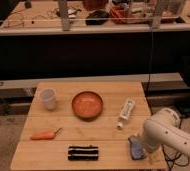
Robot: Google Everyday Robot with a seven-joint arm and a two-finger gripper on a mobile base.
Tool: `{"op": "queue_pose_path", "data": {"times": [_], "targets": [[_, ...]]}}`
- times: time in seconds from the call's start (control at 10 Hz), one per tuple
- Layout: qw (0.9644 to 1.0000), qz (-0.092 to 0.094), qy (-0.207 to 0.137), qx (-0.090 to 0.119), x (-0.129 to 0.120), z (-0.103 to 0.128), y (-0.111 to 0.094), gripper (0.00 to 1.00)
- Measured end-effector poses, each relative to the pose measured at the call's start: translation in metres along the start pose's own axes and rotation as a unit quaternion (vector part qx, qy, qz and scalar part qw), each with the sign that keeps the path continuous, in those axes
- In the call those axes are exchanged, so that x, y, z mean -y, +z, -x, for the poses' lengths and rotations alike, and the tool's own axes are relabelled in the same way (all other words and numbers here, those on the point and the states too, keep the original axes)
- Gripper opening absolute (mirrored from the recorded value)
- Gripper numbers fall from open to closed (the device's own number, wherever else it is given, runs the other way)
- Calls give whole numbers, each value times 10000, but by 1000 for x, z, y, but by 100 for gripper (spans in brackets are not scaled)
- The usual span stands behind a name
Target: Place the white sponge in the ceramic bowl
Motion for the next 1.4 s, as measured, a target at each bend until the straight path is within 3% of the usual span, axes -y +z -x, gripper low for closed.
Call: {"op": "queue_pose_path", "data": {"times": [1.4], "targets": [[9997, 119, 199, -63, -9, -5, 29, 80]]}}
